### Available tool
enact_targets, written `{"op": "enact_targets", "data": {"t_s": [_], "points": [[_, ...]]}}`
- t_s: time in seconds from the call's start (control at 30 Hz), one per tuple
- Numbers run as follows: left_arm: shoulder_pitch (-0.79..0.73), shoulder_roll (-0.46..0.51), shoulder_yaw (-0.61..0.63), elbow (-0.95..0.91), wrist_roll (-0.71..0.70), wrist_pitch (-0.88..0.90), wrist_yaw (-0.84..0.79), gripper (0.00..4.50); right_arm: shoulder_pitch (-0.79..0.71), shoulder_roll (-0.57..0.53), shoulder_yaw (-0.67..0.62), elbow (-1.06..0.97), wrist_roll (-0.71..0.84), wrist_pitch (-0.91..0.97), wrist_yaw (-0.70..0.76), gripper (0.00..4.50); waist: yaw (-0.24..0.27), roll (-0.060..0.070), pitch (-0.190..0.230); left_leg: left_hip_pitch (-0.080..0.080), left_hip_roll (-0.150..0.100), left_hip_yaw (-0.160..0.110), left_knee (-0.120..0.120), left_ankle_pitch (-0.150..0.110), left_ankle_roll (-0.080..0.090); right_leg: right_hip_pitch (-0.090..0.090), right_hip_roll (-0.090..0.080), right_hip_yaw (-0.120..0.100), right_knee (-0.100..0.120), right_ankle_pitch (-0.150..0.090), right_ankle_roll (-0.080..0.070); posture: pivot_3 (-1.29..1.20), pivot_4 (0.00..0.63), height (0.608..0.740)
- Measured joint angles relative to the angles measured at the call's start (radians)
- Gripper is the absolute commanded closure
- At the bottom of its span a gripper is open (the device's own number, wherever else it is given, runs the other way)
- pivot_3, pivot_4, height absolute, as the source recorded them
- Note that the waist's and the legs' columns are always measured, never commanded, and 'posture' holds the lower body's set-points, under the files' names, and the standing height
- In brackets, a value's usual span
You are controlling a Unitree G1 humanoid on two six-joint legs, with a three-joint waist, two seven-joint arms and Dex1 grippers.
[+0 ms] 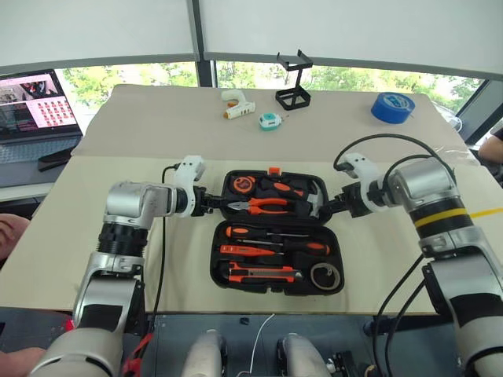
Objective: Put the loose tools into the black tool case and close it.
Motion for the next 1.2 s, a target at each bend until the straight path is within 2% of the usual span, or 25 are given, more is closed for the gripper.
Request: {"op": "enact_targets", "data": {"t_s": [0.03, 0.07, 0.23, 0.4, 0.5, 0.57, 0.67, 0.8, 0.83, 1.0, 1.07, 1.13, 1.17, 1.2], "points": [[0.001, -0.004, 0.009, 0.005, -0.004, 0.004, 0.001, 4.32, -0.005, 0.007, -0.014, 0.016, 0.000, 0.009, -0.003, 4.50, 0.000, 0.000, 0.000, 0.004, 0.000, 0.000, 0.000, 0.000, 0.000, 0.004, 0.000, -0.001, 0.000, 0.000, 0.000, 0.00, 0.150, 0.740], [0.002, -0.005, 0.018, 0.011, -0.010, 0.006, 0.002, 4.45, -0.006, 0.012, -0.025, 0.026, 0.000, 0.013, -0.004, 4.50, 0.001, 0.000, -0.001, 0.007, 0.000, -0.001, -0.001, 0.000, 0.000, 0.007, 0.000, -0.001, -0.001, 0.000, 0.000, 0.00, 0.150, 0.740], [0.047, -0.015, 0.081, -0.018, -0.031, -0.005, 0.022, 4.45, 0.036, 0.036, -0.133, 0.019, 0.025, -0.019, -0.032, 4.50, -0.008, 0.000, -0.001, 0.008, 0.001, -0.005, -0.001, 0.000, 0.000, 0.006, 0.000, 0.000, 0.000, 0.001, -0.001, 0.00, 0.150, 0.740], [0.172, -0.027, 0.144, -0.111, -0.065, -0.155, 0.003, 4.45, 0.209, 0.035, -0.190, -0.175, 0.024, -0.292, -0.053, 4.50, -0.019, 0.000, 0.000, 0.005, 0.001, -0.007, -0.003, 0.001, -0.002, 0.002, 0.000, 0.001, 0.001, 0.001, -0.001, 0.00, 0.150, 0.740], [0.301, -0.028, 0.148, -0.195, -0.068, -0.370, -0.070, 4.45, 0.372, -0.024, -0.155, -0.361, -0.053, -0.616, -0.082, 4.50, -0.020, 0.000, 0.000, -0.001, 0.001, -0.006, -0.005, 0.001, -0.002, -0.004, -0.001, 0.002, 0.000, 0.001, -0.001, 0.00, 0.150, 0.740], [0.372, -0.033, 0.157, -0.244, -0.068, -0.503, -0.106, 4.45, 0.448, -0.036, -0.165, -0.436, -0.086, -0.757, -0.122, 4.50, -0.018, 0.000, 0.000, -0.009, 0.001, -0.006, -0.005, 0.002, -0.004, -0.013, -0.001, 0.003, 0.002, 0.001, -0.001, 0.00, 0.150, 0.740], [0.462, -0.043, 0.168, -0.307, -0.071, -0.654, -0.126, 4.45, 0.596, -0.041, -0.196, -0.502, -0.144, -1.059, -0.210, 4.50, -0.015, 0.000, 0.000, -0.010, 0.002, -0.004, -0.005, 0.002, -0.003, -0.015, -0.001, 0.003, 0.000, 0.001, -0.001, 0.00, 0.150, 0.740], [0.563, -0.045, 0.172, -0.356, -0.057, -0.840, -0.155, 4.45, 0.734, -0.052, -0.219, -0.508, -0.207, -1.393, -0.276, 4.50, -0.018, 0.000, 0.000, -0.008, 0.002, -0.003, -0.005, 0.001, -0.002, -0.013, 0.000, 0.005, 0.000, 0.001, -0.001, 0.00, 0.150, 0.740], [0.617, -0.044, 0.170, -0.367, -0.027, -0.958, -0.185, 4.45, 0.792, -0.072, -0.221, -0.498, -0.254, -1.545, -0.309, 4.50, -0.019, 0.000, 0.000, -0.006, 0.002, -0.001, -0.007, 0.001, -0.001, -0.013, 0.000, 0.006, -0.001, 0.001, -0.001, 0.00, 0.150, 0.740], [0.753, -0.005, 0.152, -0.360, 0.110, -1.341, -0.235, 4.45, 0.908, -0.139, -0.226, -0.440, -0.430, -1.887, -0.431, 4.50, -0.025, 0.000, -0.001, 0.003, 0.003, 0.003, -0.007, 0.000, 0.000, -0.006, 0.001, 0.011, -0.001, 0.001, -0.001, 0.00, 0.150, 0.740], [0.782, 0.007, 0.143, -0.336, 0.138, -1.435, -0.247, 3.73, 0.927, -0.140, -0.225, -0.393, -0.470, -1.966, -0.472, 4.50, -0.024, 0.000, -0.001, 0.013, 0.004, 0.004, -0.008, -0.001, 0.001, 0.004, 0.001, 0.011, -0.003, 0.000, -0.002, 0.00, 0.150, 0.740], [0.810, 0.010, 0.143, -0.306, 0.134, -1.454, -0.254, 3.16, 0.943, -0.147, -0.224, -0.338, -0.493, -2.027, -0.499, 3.71, -0.022, 0.000, -0.001, 0.021, 0.004, 0.006, -0.010, -0.002, 0.003, 0.013, 0.000, 0.010, -0.006, -0.001, -0.002, 0.00, 0.150, 0.740], [0.824, 0.021, 0.144, -0.293, 0.133, -1.462, -0.259, 2.80, 0.949, -0.154, -0.222, -0.316, -0.511, -2.050, -0.508, 3.56, -0.020, 0.000, -0.001, 0.022, 0.004, 0.005, -0.010, -0.003, 0.003, 0.015, 0.000, 0.009, -0.007, -0.001, -0.001, 0.00, 0.150, 0.740], [0.837, 0.034, 0.145, -0.283, 0.133, -1.473, -0.268, 2.50, 0.951, -0.165, -0.221, -0.292, -0.525, -2.060, -0.508, 3.22, -0.017, 0.000, -0.001, 0.022, 0.004, 0.006, -0.009, -0.003, 0.003, 0.016, -0.001, 0.008, -0.007, -0.001, -0.001, 0.00, 0.150, 0.740]]}}
